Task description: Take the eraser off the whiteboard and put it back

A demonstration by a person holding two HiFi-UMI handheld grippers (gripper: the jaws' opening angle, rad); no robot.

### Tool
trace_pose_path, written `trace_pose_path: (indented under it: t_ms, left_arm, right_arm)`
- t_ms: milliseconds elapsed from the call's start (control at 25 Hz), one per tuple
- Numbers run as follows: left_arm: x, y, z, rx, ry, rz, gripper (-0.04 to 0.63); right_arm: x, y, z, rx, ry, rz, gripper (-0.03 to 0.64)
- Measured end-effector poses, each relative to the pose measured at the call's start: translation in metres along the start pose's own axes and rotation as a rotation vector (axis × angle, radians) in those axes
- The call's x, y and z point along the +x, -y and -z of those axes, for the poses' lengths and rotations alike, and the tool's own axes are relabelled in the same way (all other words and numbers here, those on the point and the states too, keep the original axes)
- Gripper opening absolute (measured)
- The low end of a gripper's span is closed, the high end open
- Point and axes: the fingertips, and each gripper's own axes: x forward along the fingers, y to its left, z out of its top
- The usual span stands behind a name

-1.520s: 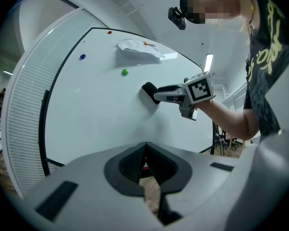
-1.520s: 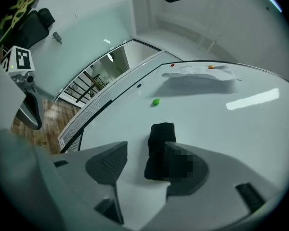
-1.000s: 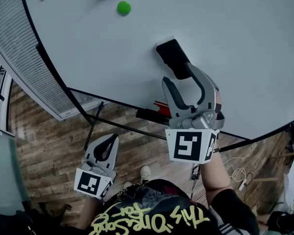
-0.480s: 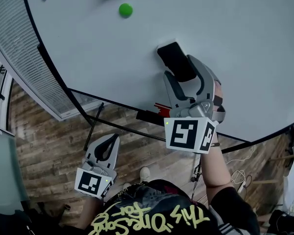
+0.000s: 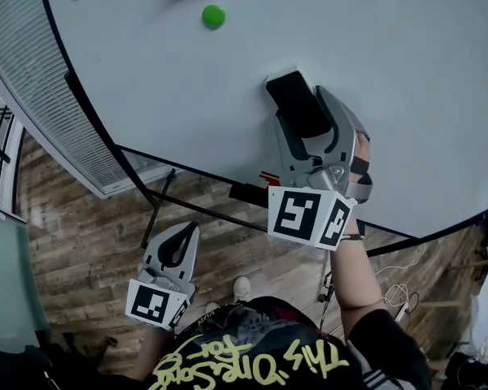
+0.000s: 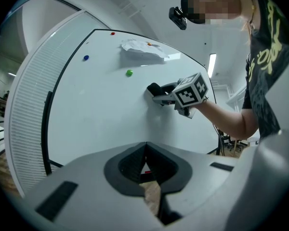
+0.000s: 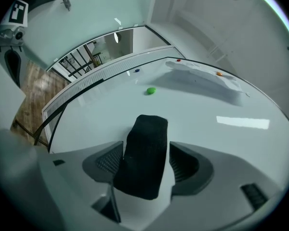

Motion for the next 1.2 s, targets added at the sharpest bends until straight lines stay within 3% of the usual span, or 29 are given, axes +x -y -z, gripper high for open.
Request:
trace_pose_path:
  t_ms: [560, 640, 1000, 1200]
  left_arm:
    - [0.002, 0.001, -0.001, -0.008, 0.006, 0.005, 0.008]
    - [0.001, 0.0, 0.001, 0.022, 0.003, 0.012, 0.008]
    - [-0.001, -0.003, -0.003, -0.013, 0.008, -0.007, 0.008]
    - [-0.002, -0.006, -0.004, 0.014, 0.009, -0.002, 0.008]
  right_arm:
    - [0.008, 0.004, 0.003, 0.019, 0.024, 0.103, 0.281]
    - [0.007, 0.004, 0.003, 0.028, 0.025, 0.107, 0.279]
    - [0.006, 0.007, 0.002, 0.054, 0.03, 0.107, 0.27]
    - [0.005, 0.008, 0.001, 0.066, 0.034, 0.097, 0.267]
